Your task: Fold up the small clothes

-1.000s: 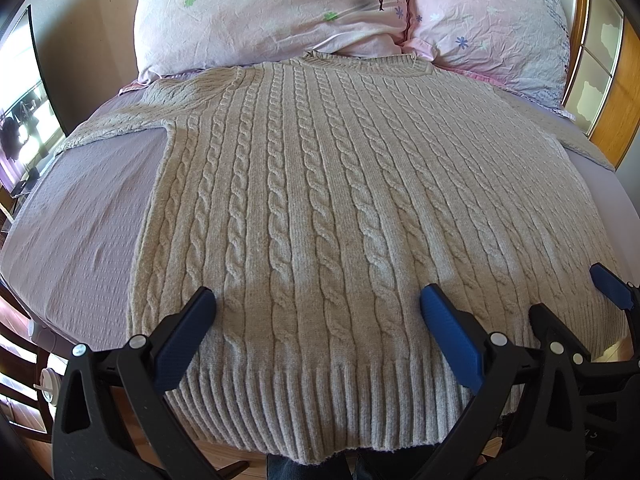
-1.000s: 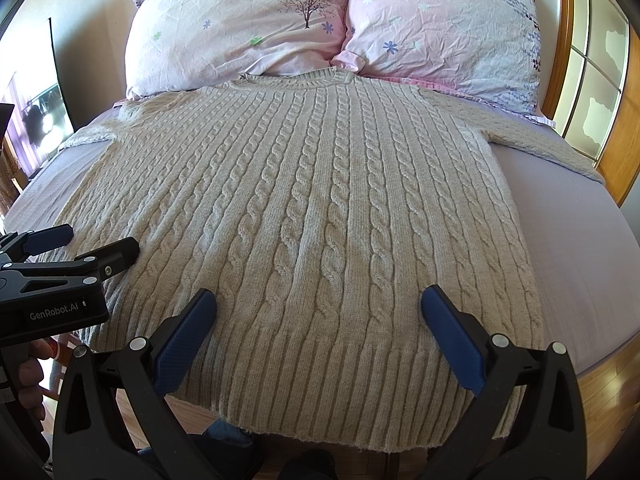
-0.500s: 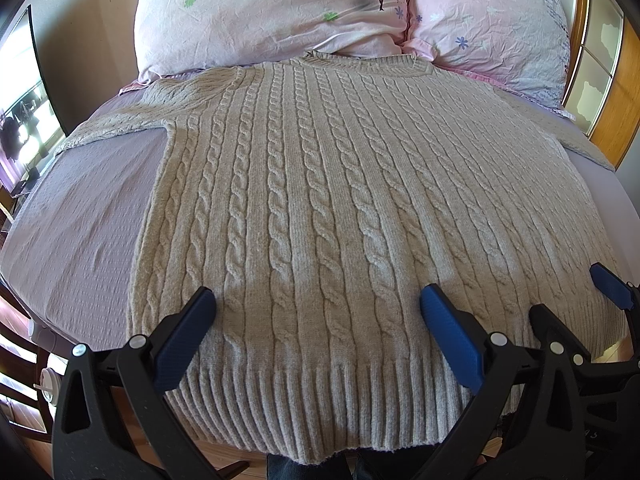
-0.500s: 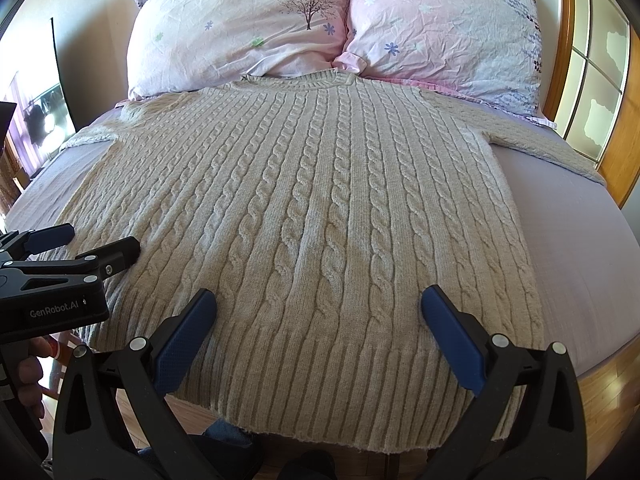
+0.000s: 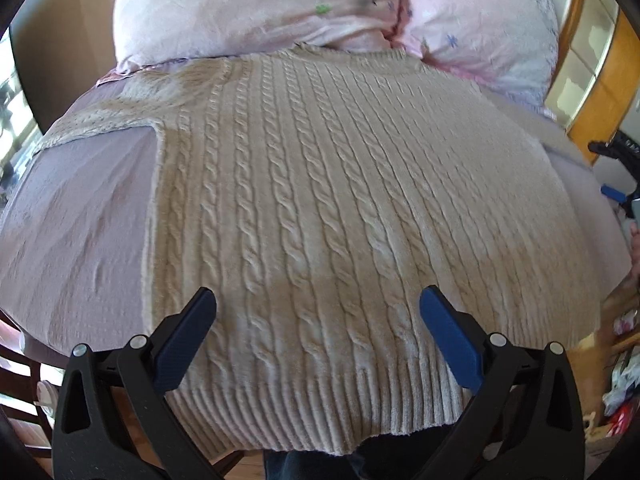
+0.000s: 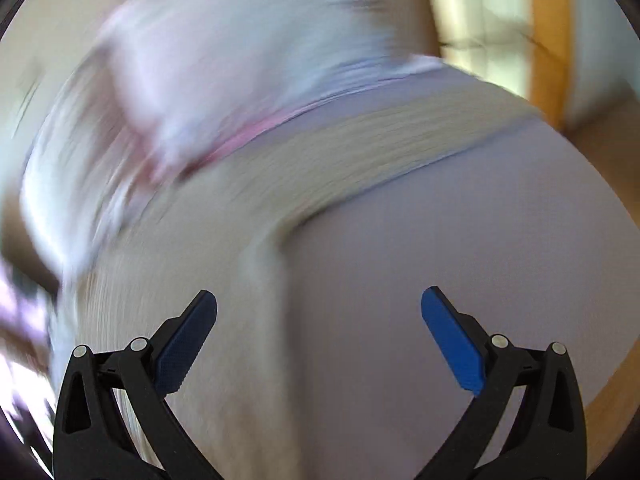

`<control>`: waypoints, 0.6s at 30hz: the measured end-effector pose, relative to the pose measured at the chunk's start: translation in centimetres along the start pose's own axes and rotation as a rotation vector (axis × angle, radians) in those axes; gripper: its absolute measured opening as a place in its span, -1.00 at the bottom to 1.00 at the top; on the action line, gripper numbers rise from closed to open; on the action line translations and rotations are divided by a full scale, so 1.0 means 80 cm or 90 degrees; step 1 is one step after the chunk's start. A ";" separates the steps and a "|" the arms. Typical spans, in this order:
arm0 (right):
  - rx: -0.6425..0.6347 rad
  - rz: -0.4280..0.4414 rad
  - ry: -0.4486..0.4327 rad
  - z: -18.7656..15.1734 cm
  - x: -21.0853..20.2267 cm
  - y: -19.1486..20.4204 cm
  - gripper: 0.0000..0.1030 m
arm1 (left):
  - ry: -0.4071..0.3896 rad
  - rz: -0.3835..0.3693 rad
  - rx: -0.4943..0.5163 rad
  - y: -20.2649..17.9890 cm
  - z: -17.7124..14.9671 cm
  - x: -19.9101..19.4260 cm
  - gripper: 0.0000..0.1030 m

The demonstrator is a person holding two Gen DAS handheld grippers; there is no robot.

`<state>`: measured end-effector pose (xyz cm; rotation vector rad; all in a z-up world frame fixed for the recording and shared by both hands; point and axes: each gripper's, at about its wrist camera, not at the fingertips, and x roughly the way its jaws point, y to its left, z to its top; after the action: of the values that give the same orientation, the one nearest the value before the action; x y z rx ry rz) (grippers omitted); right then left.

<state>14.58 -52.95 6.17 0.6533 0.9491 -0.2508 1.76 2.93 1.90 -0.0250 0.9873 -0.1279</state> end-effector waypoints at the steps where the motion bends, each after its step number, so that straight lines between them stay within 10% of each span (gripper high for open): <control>1: 0.053 -0.003 -0.004 0.025 0.006 -0.025 0.89 | -0.007 -0.005 -0.012 0.007 0.003 -0.005 0.97; 7: 0.302 -0.003 -0.024 0.130 0.053 -0.144 0.40 | -0.025 0.015 -0.071 0.051 0.009 -0.033 0.97; 14: 0.423 0.047 -0.061 0.152 0.090 -0.194 -0.15 | -0.024 0.061 -0.135 0.101 0.004 -0.057 0.97; 18: 0.429 0.048 -0.065 0.161 0.101 -0.209 -0.84 | -0.008 0.108 -0.170 0.132 0.010 -0.069 0.97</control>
<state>19.97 -73.35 -1.96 1.2773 0.7323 -0.5412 0.42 14.02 6.08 -0.1864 0.9837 0.1603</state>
